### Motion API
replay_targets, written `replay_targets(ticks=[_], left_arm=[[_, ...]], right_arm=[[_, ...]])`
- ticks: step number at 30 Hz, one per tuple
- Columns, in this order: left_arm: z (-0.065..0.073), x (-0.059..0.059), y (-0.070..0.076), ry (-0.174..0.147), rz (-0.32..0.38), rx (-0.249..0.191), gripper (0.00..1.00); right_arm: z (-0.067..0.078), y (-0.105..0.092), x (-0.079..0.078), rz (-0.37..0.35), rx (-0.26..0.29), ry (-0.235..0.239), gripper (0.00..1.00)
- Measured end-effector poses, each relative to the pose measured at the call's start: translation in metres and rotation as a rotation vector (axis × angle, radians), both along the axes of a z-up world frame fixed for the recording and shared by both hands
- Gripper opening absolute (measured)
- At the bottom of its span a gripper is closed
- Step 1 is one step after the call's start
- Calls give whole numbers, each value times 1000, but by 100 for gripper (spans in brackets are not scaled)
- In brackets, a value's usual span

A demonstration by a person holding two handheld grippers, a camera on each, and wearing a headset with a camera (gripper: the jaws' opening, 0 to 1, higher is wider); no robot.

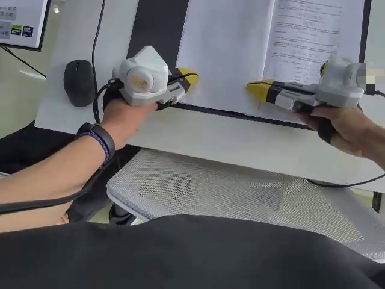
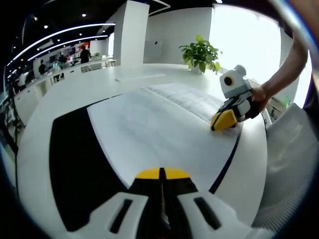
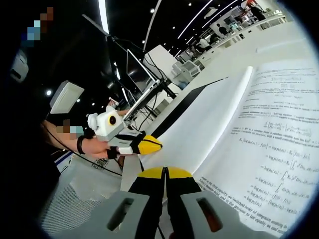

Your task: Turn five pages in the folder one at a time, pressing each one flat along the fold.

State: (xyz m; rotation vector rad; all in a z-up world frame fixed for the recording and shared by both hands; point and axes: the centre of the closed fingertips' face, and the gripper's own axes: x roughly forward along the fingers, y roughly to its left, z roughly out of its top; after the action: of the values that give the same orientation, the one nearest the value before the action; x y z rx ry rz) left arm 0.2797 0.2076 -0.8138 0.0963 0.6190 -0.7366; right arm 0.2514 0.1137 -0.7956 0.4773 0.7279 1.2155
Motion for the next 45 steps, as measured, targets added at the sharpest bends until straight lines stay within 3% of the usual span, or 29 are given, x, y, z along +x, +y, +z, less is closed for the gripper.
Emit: replay_targets(ticks=[6,17,25,31,39,43,45], left_arm=[[1,0,0,0,8,-7,0],[2,0,0,4,13,-8,0],[2,1,1,11,23,-11,0],[1,1,2,24,37,-27,0],[4,-2,0,42,60,-35,0],[7,-3,-1,49,78,-30,0],[11,-5,-2,53,86,-23,0]], right_arm=[[4,4,-19,16,-2,20,0],[9,7,-27,23,-10,36,0],[12,2,-40,21,-3,83,0],[25,-5,-42,-36,14,85,0],[53,-24,-35,-149,42,58,0],[58,-40,-30,-222,26,45,4],[59,-55,-26,-280,-11,18,4]])
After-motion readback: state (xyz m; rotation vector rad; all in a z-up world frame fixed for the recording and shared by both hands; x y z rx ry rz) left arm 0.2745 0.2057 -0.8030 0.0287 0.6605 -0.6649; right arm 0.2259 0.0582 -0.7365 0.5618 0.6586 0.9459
